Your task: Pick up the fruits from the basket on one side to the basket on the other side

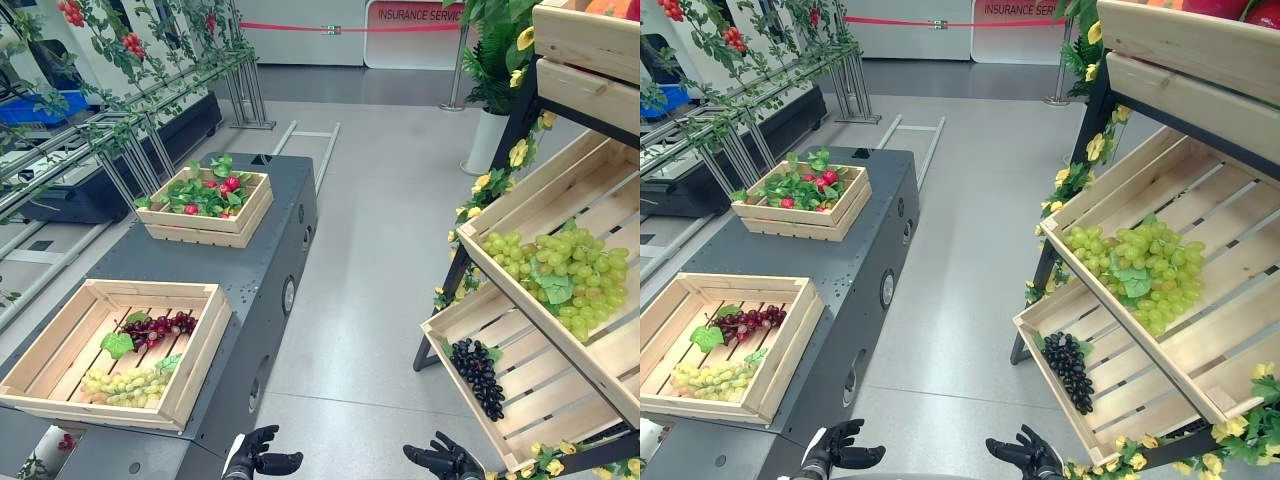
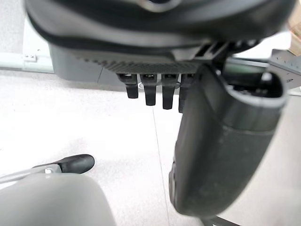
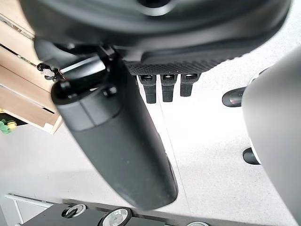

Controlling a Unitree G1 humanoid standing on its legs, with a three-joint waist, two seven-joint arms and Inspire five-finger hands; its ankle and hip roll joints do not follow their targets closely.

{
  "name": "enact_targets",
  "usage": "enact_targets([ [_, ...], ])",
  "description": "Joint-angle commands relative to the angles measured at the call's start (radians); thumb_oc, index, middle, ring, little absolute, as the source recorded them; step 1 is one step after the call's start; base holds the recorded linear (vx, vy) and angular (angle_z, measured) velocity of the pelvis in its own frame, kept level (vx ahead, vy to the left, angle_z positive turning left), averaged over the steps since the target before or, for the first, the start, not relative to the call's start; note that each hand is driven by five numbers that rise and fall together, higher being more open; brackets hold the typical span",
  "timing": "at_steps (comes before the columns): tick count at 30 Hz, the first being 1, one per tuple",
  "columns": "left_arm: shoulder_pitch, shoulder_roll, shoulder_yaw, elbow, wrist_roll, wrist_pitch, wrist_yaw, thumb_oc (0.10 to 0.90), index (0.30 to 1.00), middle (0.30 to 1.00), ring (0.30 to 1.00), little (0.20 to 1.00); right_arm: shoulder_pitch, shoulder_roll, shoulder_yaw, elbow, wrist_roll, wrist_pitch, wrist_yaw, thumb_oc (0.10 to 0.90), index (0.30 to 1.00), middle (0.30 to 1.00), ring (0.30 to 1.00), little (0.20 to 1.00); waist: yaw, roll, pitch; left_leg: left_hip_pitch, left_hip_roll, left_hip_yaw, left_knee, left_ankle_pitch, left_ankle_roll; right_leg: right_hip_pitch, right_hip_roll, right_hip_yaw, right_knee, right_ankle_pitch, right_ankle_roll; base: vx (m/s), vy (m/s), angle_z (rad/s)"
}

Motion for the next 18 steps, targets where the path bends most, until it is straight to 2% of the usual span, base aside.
enact_targets([
  [1, -0.104, -0.079, -0.043, 0.033, 0.017, -0.056, -0.006, 0.800, 0.900, 0.900, 0.900, 0.900, -0.112, -0.002, 0.001, 0.038, -0.016, -0.016, 0.030, 0.800, 0.900, 0.900, 0.900, 0.900, -0.004, 0.003, 0.046, 0.041, -0.061, 0.061, 0.009, -0.113, 0.023, 0.039, -0.003, 0.023, 0.003, -0.039, 0.016, 0.00, 0.000, 0.00],
  [4, -0.104, -0.080, -0.036, 0.033, 0.001, -0.075, 0.014, 0.800, 0.900, 0.900, 0.900, 0.900, -0.112, -0.004, -0.002, 0.039, -0.013, -0.015, 0.035, 0.800, 0.900, 0.900, 0.900, 0.900, -0.003, 0.005, 0.045, 0.043, -0.061, 0.059, 0.009, -0.113, 0.023, 0.042, -0.004, 0.021, 0.003, -0.040, 0.016, 0.00, 0.000, 0.00],
  [12, -0.107, -0.080, -0.041, 0.044, 0.033, -0.023, -0.015, 0.800, 0.900, 0.900, 0.900, 0.900, -0.121, 0.003, 0.001, 0.049, -0.035, -0.017, 0.000, 0.800, 0.900, 0.900, 0.900, 0.900, -0.002, 0.008, 0.040, 0.049, -0.062, 0.056, 0.009, -0.113, 0.023, 0.048, -0.005, 0.018, 0.003, -0.042, 0.014, 0.00, 0.000, 0.00],
  [13, -0.106, -0.081, -0.044, 0.047, 0.034, 0.006, -0.025, 0.800, 0.900, 0.900, 0.900, 0.900, -0.120, 0.003, 0.004, 0.049, -0.043, -0.026, -0.005, 0.800, 0.900, 0.900, 0.900, 0.900, -0.002, 0.009, 0.039, 0.051, -0.064, 0.055, 0.009, -0.115, 0.024, 0.051, -0.005, 0.018, 0.003, -0.044, 0.014, 0.01, -0.032, 0.00],
  [18, -0.109, -0.085, -0.053, 0.052, 0.039, 0.010, -0.025, 0.800, 0.900, 0.900, 0.900, 0.900, -0.122, 0.006, 0.011, 0.042, -0.042, -0.036, -0.020, 0.800, 0.900, 0.900, 0.900, 0.900, -0.008, 0.014, 0.040, 0.053, -0.064, 0.053, 0.009, -0.115, 0.024, 0.052, -0.005, 0.021, 0.003, -0.045, 0.013, 0.00, -0.034, 0.00],
])
